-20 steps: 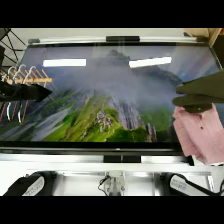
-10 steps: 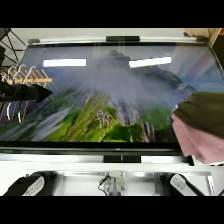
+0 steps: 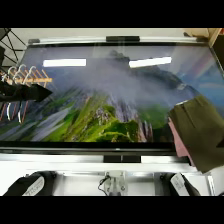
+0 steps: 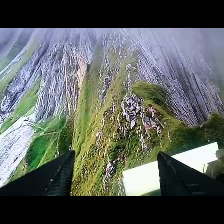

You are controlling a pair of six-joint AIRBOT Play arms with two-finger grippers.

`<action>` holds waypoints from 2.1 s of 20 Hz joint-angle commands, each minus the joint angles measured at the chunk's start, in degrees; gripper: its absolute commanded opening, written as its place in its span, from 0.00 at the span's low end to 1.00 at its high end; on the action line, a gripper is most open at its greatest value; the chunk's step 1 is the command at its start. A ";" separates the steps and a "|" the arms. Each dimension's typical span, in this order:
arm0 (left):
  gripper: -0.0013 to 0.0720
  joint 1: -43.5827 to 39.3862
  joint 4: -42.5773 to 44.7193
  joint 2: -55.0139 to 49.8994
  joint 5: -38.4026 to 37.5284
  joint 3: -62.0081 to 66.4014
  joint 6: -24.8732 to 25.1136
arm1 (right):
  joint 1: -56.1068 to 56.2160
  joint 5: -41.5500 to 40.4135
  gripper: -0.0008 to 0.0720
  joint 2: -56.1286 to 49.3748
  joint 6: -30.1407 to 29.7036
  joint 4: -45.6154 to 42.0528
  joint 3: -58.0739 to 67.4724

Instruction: Fold the shirts.

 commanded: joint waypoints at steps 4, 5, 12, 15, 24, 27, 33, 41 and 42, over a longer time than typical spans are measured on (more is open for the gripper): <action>0.63 0.07 0.92 0.02 1.03 0.07 -0.26 | -5.11 -1.14 0.93 0.20 -4.68 -5.90 12.66; 0.57 0.04 2.34 -0.15 1.14 0.42 -0.28 | -5.03 -2.75 0.93 -0.66 -5.88 -3.45 16.68; 0.60 -14.78 42.80 -17.03 -19.82 18.99 -16.48 | 27.54 -21.64 0.87 -7.93 0.81 22.67 32.28; 1.00 -21.49 39.93 -23.80 -21.64 19.41 -19.74 | 48.41 -9.33 0.87 -17.68 7.34 9.16 31.85; 1.00 -24.57 33.40 -14.86 -7.96 2.71 -27.34 | 60.76 -9.64 0.87 -26.99 7.72 11.74 28.70; 1.00 -24.57 33.42 -14.99 -6.80 2.71 -26.40 | 61.18 -14.27 0.87 -26.82 7.78 17.53 18.88; 1.00 -24.57 33.42 -15.28 -5.18 2.69 -24.33 | 64.63 -21.35 0.87 -23.45 8.17 15.65 15.54; 1.00 -24.57 33.42 -15.28 -5.22 2.69 -24.35 | 68.22 -23.69 0.86 -19.21 16.06 7.06 12.57; 1.00 -24.57 33.42 -15.28 -5.22 2.69 -24.33 | 68.46 -23.67 0.86 -19.17 16.06 7.63 12.55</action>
